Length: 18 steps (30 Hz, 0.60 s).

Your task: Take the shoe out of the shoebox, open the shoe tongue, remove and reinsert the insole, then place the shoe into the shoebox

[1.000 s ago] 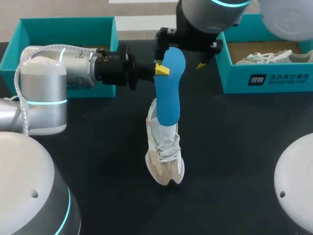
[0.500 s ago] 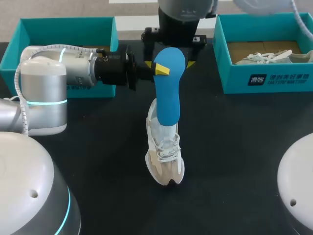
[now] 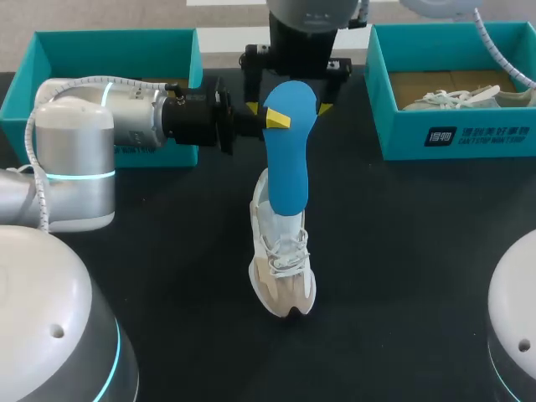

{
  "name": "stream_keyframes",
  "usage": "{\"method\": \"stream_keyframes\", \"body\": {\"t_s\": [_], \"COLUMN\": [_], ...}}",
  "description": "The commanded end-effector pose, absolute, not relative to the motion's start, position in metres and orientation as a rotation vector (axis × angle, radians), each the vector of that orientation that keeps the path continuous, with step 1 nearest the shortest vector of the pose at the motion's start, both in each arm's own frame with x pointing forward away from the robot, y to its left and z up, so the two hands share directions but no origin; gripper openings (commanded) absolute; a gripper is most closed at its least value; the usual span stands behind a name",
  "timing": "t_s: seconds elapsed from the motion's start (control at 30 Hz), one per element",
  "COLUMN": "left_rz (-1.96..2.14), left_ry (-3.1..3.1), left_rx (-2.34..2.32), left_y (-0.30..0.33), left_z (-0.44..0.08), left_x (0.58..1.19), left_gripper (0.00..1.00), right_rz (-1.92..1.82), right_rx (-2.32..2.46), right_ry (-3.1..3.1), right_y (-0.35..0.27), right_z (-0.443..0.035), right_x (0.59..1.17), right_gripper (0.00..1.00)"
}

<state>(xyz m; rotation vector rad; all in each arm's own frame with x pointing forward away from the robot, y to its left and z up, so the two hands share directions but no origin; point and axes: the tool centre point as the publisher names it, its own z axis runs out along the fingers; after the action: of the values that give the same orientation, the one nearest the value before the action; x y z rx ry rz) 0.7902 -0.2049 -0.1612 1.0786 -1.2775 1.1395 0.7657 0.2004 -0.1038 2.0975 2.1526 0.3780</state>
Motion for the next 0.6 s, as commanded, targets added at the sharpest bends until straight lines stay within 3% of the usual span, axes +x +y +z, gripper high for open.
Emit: {"method": "stream_keyframes", "body": {"t_s": [0.03,0.6], "left_rz": [1.139,1.139], "left_ry": [-1.279,-1.279], "left_rx": [1.081,1.081], "left_y": [-0.2047,-0.2047], "left_z": [-0.1614,-0.1614], "left_x": [0.7893,0.7893], "left_gripper": [0.00,0.00], "right_rz": [0.413,0.543], "right_rx": [2.091,2.110], "right_ry": [2.152,2.322], "right_y": [0.1989,0.1966], "right_z": [-0.1054,-0.1101], "right_x": [0.7646,0.7635], "right_gripper": [1.00,1.00]}}
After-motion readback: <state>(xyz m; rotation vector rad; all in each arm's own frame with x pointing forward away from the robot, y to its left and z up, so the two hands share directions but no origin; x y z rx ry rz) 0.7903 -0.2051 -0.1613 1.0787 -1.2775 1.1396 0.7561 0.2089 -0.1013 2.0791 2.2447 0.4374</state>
